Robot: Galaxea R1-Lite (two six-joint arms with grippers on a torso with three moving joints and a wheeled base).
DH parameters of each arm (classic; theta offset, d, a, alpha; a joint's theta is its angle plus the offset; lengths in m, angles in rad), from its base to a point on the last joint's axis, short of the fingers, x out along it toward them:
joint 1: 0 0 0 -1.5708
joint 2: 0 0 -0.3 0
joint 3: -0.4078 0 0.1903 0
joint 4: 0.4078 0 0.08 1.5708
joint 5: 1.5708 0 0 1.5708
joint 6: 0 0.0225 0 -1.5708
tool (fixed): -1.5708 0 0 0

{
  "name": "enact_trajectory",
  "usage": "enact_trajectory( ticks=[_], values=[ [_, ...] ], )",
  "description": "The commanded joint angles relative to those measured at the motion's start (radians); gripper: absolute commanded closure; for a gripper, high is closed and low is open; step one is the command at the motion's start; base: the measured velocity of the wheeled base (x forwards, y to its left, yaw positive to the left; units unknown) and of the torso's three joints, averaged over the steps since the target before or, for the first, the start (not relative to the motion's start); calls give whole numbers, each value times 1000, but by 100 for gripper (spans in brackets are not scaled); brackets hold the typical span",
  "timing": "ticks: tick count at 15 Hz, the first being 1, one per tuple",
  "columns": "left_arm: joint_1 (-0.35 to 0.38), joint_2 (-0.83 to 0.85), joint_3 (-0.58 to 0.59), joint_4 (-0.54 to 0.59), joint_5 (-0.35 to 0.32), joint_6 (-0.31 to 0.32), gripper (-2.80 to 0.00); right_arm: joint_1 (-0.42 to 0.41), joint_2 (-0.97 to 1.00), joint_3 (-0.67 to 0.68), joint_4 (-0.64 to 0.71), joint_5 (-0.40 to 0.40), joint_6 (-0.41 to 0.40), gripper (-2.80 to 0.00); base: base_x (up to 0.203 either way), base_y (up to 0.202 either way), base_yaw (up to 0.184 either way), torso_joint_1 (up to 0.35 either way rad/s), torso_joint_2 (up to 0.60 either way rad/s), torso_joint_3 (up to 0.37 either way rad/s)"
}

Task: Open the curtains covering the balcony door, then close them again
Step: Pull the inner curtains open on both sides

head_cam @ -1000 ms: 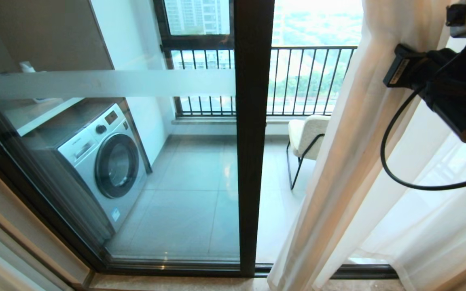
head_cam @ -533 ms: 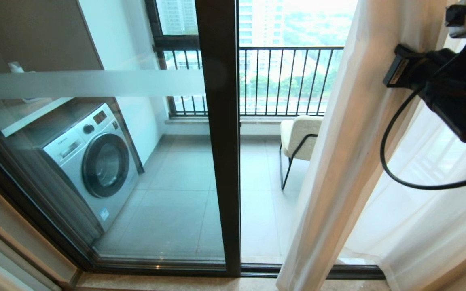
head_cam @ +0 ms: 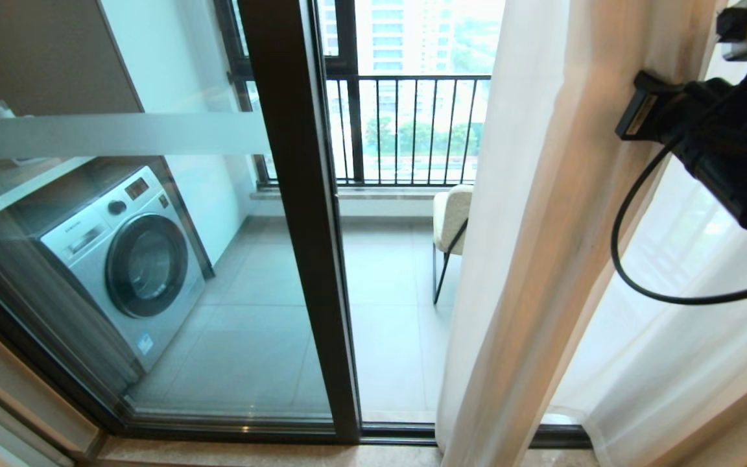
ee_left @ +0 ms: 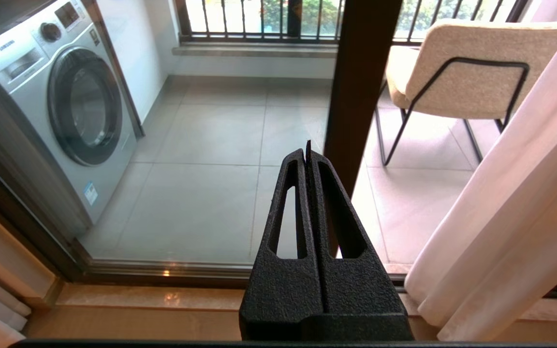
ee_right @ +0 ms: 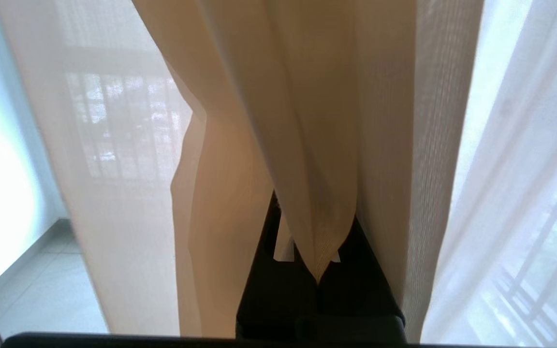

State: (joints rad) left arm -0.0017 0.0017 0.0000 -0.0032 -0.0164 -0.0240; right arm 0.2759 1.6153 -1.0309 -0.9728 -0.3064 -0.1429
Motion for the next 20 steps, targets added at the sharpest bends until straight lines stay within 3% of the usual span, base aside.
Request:
enact_trajectory(
  ticks=[1,20],
  values=[
    [0,0,0,0,0,-1,0,-1,-2,-1,-6,-2,-1,0,0,-188,-1,-2,2,-2],
    [0,0,0,0,0,-1,0,-4,0,2,-8,-2,-18,0,0,-191,1,1,1,2]
  ],
)
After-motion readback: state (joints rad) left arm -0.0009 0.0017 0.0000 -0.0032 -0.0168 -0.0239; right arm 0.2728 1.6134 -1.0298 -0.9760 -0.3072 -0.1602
